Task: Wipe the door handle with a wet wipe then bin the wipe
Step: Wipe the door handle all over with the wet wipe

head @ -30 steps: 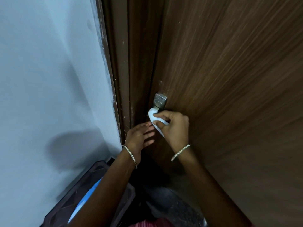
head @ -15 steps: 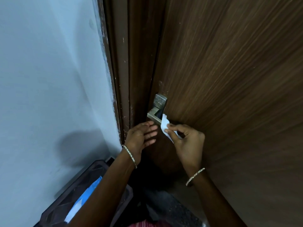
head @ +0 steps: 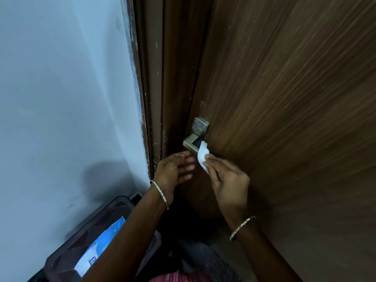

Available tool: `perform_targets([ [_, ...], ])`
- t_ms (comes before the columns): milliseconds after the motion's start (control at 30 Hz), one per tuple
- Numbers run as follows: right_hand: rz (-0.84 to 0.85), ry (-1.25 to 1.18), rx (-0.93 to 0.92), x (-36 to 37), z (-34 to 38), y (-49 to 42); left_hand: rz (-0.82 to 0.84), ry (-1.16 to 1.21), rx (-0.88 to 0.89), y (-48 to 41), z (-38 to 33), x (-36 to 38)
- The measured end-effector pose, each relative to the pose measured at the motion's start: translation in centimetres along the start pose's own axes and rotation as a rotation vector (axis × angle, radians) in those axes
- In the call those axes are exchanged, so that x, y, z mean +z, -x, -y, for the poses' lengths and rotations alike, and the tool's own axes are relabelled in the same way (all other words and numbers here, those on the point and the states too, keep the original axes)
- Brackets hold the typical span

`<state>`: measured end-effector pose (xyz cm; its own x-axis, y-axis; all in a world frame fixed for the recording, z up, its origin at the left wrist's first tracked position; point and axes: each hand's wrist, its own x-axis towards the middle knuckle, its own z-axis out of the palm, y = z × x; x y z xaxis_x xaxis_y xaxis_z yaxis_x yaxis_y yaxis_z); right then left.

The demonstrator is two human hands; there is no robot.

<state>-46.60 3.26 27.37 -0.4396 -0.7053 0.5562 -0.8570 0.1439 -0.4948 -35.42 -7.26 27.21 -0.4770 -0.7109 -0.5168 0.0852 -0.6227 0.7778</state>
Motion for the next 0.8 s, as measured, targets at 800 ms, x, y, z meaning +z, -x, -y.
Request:
perform_targets([
  [800, -0.127, -0.021, -0.038, -3.8, 3.0, -5.7, 0.125, 0.087, -0.062, -1.2, -0.3, 2.2],
])
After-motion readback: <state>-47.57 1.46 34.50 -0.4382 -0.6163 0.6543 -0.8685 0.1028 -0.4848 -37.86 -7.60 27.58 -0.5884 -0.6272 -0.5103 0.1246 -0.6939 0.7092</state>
